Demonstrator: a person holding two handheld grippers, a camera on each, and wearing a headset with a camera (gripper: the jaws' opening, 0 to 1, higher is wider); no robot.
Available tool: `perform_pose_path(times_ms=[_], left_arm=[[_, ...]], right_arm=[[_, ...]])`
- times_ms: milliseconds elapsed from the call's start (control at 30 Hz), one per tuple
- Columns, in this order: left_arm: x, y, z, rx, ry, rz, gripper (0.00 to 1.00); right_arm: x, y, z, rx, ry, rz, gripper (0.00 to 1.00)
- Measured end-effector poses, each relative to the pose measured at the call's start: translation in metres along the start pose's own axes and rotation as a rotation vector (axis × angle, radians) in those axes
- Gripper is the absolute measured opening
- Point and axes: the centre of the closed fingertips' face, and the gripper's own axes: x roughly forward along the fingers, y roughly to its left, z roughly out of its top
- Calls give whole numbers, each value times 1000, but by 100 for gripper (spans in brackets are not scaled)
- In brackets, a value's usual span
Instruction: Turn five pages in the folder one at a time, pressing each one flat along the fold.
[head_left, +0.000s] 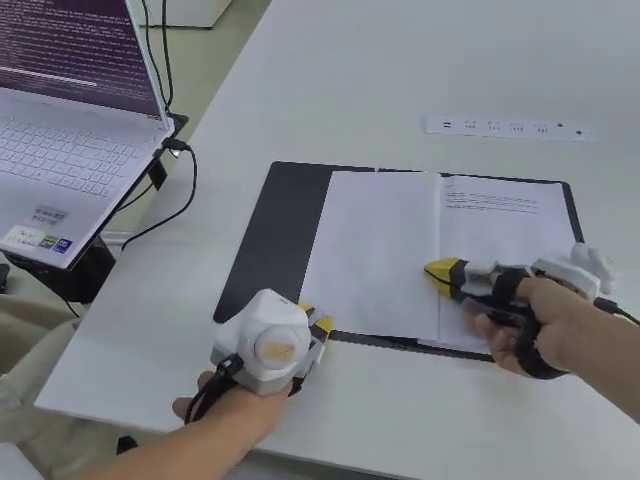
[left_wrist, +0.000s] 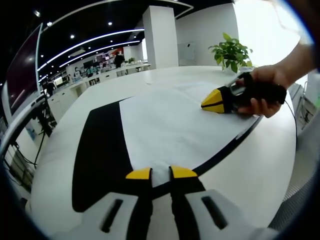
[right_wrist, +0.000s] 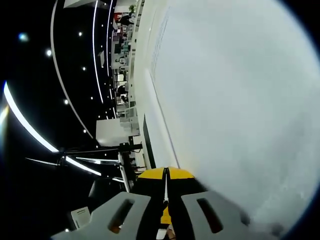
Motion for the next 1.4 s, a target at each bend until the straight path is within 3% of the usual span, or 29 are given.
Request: perform_pose_path(times_ms=[433,633,667,833,1000,1100,1167,1233,1267,1333,1400], left_arm=[[-1,1,1,3,-10,-3,11],[-1,1,1,6,-9,-3,11],[-1,1,1,7,-9,-3,11],[-1,1,0,-2,-8,0,11],[-1,2,0,-34,-4,9,11],[-1,3,1,-107,24,5,12],[-1,-1,1,-114,53,-20,16],[-6,-3,-3,-136,117,-30,19],[-11,-5,-4,-199,147,-30,19],[-17,-6,2,-275,143,-43,18],[-24,-5,14,-287,90,-45,20]], right_arm=[[-21,-19,-42,8,32,5,0],[-28,-26,-53,34,31,14,0],[-30,-28,-59,14,58,4,0],[-41,-27,-79,30,66,-8,0],[-57,-16,-96,42,76,14,0],[-74,-3,-99,32,51,27,0],[-87,3,-94,-38,-4,13,0],[-98,9,-89,-48,-48,10,0],[-107,13,-85,-51,-85,10,0],[-123,22,-76,-80,-163,30,0],[-137,26,-68,-137,-224,17,0]])
